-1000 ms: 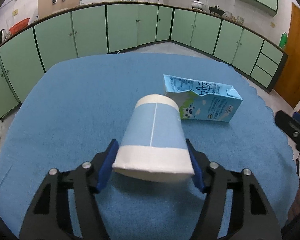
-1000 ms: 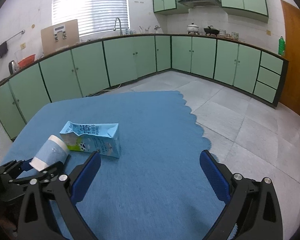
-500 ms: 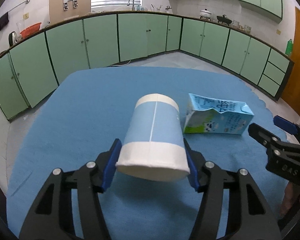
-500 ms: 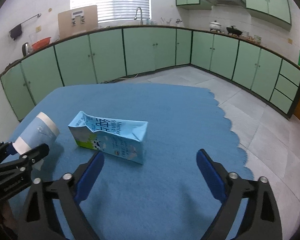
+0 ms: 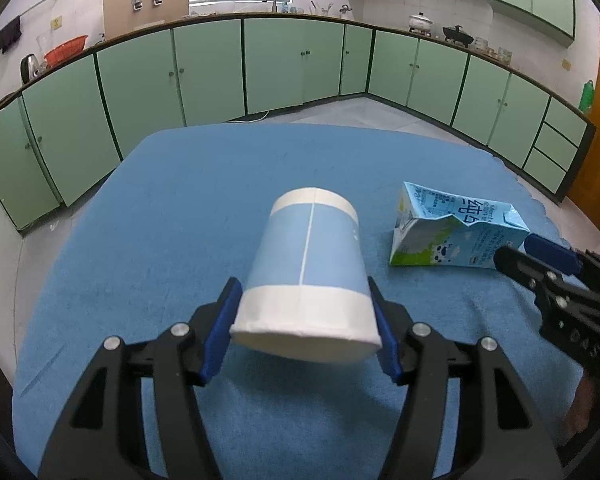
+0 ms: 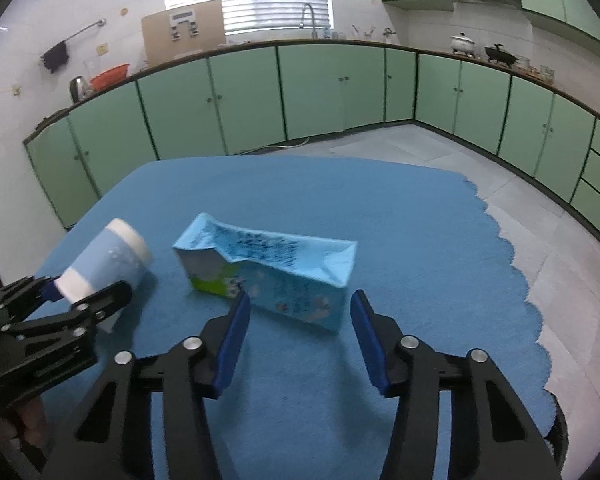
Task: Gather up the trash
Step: 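Grasp the white-and-blue paper cup with the left gripper while the right gripper approaches the milk carton, then close the right gripper on the milk carton's end and lift it upright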
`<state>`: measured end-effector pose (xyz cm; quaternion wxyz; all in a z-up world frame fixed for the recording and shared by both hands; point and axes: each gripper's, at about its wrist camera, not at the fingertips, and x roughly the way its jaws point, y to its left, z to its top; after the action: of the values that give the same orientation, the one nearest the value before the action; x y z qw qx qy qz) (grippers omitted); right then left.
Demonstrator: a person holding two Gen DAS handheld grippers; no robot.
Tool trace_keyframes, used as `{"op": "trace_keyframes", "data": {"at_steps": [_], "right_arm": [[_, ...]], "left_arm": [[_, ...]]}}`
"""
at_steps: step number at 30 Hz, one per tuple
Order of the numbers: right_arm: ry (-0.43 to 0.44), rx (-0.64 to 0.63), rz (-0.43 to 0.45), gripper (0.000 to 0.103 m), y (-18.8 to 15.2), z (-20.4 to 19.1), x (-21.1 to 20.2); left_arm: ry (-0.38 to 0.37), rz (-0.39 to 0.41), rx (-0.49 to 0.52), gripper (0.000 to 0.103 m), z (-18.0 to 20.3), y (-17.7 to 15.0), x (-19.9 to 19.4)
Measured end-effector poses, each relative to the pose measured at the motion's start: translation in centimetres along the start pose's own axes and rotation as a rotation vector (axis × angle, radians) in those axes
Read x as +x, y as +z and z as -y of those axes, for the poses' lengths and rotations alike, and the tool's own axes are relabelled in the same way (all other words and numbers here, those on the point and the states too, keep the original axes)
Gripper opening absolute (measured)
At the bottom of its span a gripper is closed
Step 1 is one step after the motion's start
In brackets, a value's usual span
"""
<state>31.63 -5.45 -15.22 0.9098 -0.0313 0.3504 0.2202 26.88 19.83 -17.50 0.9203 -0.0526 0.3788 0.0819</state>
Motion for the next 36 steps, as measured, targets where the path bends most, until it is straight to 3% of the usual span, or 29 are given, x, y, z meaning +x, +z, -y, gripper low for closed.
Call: {"op": "trace_keyframes", "data": {"at_steps": [2, 11, 16, 28, 33, 36], "right_arm": [[0.027, -0.013, -0.003, 0.049, -0.3, -0.5, -0.2], [-0.062, 0.021, -0.001, 0.049, 0.0, 0.9, 0.1], [-0.007, 0.019, -0.035, 0.049, 0.5, 1.0, 1.2], [0.124, -0.050, -0.028, 0.050, -0.5, -1.9, -0.3], [0.052, -0.072, -0.014, 0.051, -0.3, -1.5, -0.4], [0.027, -0.067, -0.025, 0.063, 0.2, -0.8, 0.5]], "left_arm": [[0.004, 0.002, -0.003, 0.059, 0.0, 0.0, 0.0], [0.009, 0.001, -0.008, 0.059, 0.1, -0.1, 0.1], [0.007, -0.006, -0.008, 0.059, 0.0, 0.0, 0.4], [0.035, 0.004, -0.015, 0.059, -0.8, 0.2, 0.2], [0.043, 0.000, -0.024, 0.059, -1.3, 0.1, 0.2], [0.042, -0.002, -0.027, 0.059, -1.4, 0.1, 0.3]]}}
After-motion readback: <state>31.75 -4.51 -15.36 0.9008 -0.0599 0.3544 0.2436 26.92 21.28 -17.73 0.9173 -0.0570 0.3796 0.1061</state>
